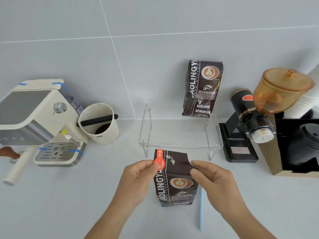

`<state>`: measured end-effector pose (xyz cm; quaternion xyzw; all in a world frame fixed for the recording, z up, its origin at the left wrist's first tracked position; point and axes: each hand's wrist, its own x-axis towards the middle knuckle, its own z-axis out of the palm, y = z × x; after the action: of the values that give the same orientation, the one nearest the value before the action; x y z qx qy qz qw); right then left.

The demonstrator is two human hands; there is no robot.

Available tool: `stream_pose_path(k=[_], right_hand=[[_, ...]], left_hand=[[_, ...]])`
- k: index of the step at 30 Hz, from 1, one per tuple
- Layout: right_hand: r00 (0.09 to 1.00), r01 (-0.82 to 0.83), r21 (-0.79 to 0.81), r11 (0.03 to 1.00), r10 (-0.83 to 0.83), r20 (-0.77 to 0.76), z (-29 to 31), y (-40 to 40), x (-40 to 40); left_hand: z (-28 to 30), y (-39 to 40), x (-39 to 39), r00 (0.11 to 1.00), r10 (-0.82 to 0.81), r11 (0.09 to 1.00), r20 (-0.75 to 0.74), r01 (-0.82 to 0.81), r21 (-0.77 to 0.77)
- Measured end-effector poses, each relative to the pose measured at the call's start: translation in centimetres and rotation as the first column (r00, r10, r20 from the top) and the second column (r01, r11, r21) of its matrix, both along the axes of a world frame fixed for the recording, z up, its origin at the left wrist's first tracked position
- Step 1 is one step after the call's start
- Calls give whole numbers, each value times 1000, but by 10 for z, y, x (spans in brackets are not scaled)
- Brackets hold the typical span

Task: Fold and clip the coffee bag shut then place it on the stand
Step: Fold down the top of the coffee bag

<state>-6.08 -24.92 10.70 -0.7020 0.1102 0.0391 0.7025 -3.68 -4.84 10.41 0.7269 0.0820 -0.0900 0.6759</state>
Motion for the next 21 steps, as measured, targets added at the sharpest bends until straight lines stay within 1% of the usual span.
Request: stream_pose_path(k=[3,5,9,15,18,20,21], right_hand=[[999,34,92,995,-33,-11,7,4,8],[1000,24,101,995,-26,13,12,8,11],[999,12,61,998,-14,41,12,10,14],[996,17,128,992,-28,86,16,9,18],[995,-9,81,997,1,102,13,8,19],[994,-27,34,999,23,103,11,4,20],[993,-41,2,999,41,107,11,2,20]], left_hand=[[7,-3,2,999,-34,997,18,33,63],[8,-4,4,999,-36,996,10,35,84],[7,-3,5,999,-41,999,-8,41,17],[7,1,4,999,-52,999,14,52,-12],[9,3,3,998,-57,998,0,57,12],[12,6,4,1000,-18,999,5,18,30],[14,9,4,1000,-10,998,16,9,62]])
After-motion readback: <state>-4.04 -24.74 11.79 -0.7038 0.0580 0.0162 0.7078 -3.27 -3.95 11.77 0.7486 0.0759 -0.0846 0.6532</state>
